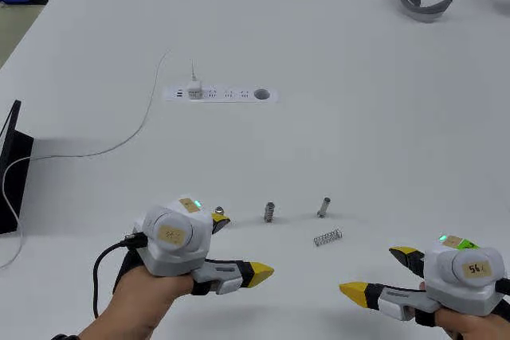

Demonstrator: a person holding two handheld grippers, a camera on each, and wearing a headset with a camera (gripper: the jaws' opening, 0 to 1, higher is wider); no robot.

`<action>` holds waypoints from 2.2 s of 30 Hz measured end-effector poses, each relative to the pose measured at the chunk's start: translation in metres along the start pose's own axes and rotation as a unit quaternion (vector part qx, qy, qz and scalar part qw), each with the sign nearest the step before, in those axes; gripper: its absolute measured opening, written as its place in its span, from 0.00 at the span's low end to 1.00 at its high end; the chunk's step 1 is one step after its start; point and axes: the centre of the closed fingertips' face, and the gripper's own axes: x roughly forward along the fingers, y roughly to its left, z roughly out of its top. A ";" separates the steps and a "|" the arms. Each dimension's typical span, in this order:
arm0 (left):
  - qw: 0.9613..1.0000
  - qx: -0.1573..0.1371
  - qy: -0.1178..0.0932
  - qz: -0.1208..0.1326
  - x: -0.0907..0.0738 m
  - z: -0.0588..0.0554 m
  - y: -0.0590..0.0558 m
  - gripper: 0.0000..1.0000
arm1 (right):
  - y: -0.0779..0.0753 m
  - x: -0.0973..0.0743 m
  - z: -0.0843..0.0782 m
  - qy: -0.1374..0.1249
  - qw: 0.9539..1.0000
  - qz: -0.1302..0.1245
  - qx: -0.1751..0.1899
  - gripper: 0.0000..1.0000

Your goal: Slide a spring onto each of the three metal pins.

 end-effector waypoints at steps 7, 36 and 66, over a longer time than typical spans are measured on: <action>1.000 0.006 0.000 -0.008 0.006 0.005 -0.007 0.70 | -0.002 -0.002 -0.001 -0.001 1.000 -0.001 0.001 0.79; 0.998 0.031 0.009 -0.054 0.051 0.021 -0.040 0.71 | -0.005 -0.012 -0.014 0.002 1.000 -0.002 0.011 0.81; 0.996 0.034 0.036 -0.070 0.102 0.011 -0.050 0.67 | -0.002 -0.015 -0.018 0.005 1.000 0.005 0.008 0.82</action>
